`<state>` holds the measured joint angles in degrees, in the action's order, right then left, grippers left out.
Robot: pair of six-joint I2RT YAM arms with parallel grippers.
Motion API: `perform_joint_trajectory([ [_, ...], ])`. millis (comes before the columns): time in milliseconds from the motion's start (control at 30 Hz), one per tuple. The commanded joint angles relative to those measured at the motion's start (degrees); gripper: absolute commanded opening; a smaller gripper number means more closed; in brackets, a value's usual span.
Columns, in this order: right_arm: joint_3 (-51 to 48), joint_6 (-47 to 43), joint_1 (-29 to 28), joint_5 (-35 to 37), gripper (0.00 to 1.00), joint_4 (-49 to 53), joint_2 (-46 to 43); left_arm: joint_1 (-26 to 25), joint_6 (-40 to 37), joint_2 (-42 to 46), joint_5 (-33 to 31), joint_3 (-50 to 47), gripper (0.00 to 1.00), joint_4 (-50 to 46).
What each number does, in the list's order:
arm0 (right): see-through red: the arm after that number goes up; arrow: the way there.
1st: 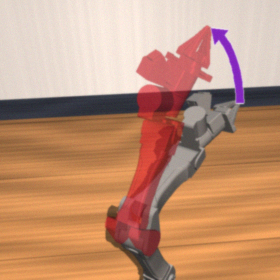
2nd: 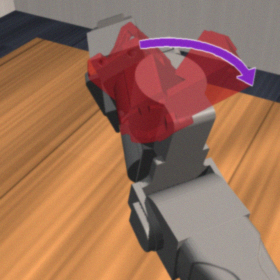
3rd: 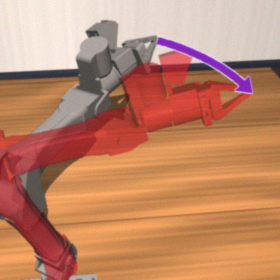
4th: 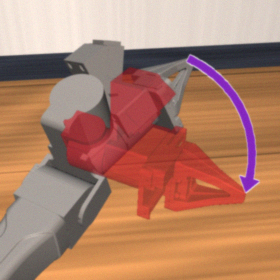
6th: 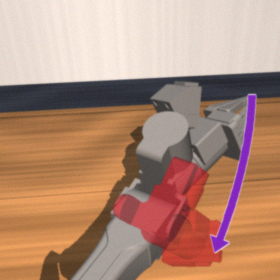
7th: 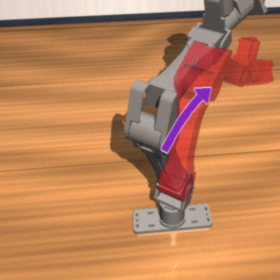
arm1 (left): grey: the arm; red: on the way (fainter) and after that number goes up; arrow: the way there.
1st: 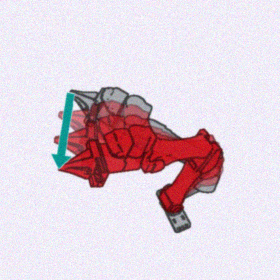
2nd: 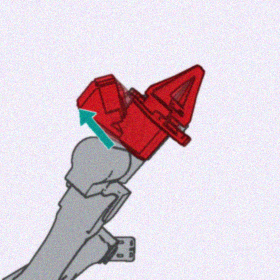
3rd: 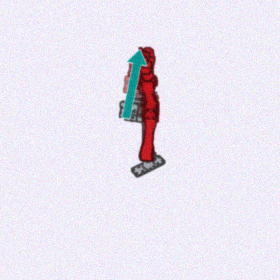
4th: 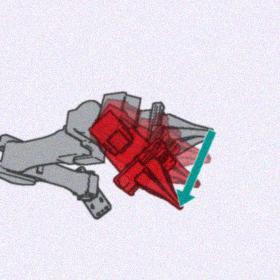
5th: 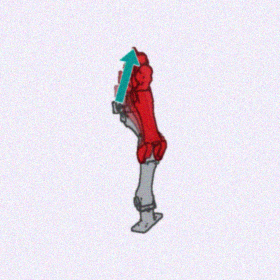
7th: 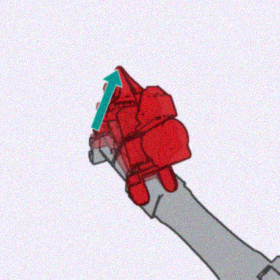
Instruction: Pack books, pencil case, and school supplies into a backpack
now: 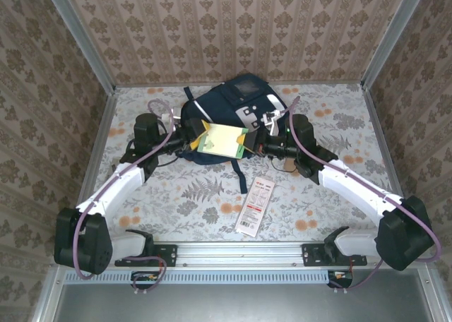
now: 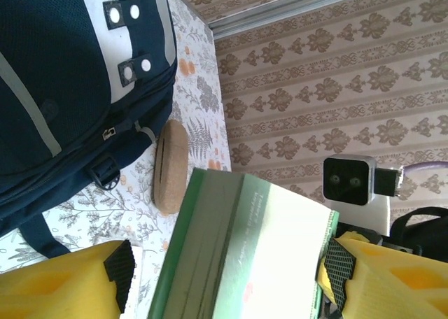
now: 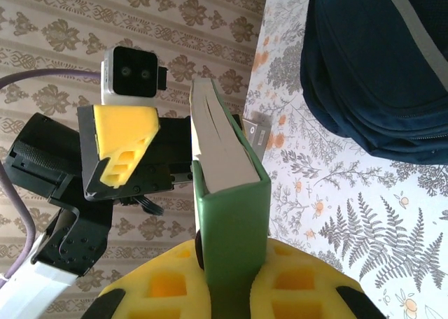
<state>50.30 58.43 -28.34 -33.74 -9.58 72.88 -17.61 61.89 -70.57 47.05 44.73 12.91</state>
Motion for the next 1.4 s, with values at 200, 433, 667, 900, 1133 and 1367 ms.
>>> perform_joint_trajectory([
  [200, 4.47, -0.86, 1.42, -3.69, 0.0, -3.07, 1.38, -0.57, 2.81, -1.51, 5.91, -1.64, 0.62, 6.32],
  [433, 6.16, -1.53, 1.77, -5.77, 0.0, -2.91, 4.16, -0.34, 6.05, -1.51, 8.53, -2.71, 0.4, 11.47],
  [667, 7.01, -3.08, 2.58, -6.88, 0.04, -1.25, 6.39, 1.31, 6.85, -0.76, 8.5, -2.81, 0.01, 11.85],
  [900, 12.73, -12.16, 2.84, -3.95, 0.65, 12.86, 9.43, 6.41, 3.71, 3.42, 5.98, -3.41, 0.0, 5.16],
  [1133, 23.44, -25.0, -0.2, 9.52, 0.63, 31.78, 13.74, 16.01, -3.44, 12.79, -2.07, -4.25, 0.0, -10.53],
  [1367, 36.11, -34.56, -6.48, 24.41, 0.55, 43.51, 23.98, 23.06, -8.05, 19.67, -9.83, -4.56, 0.0, -24.65],
])
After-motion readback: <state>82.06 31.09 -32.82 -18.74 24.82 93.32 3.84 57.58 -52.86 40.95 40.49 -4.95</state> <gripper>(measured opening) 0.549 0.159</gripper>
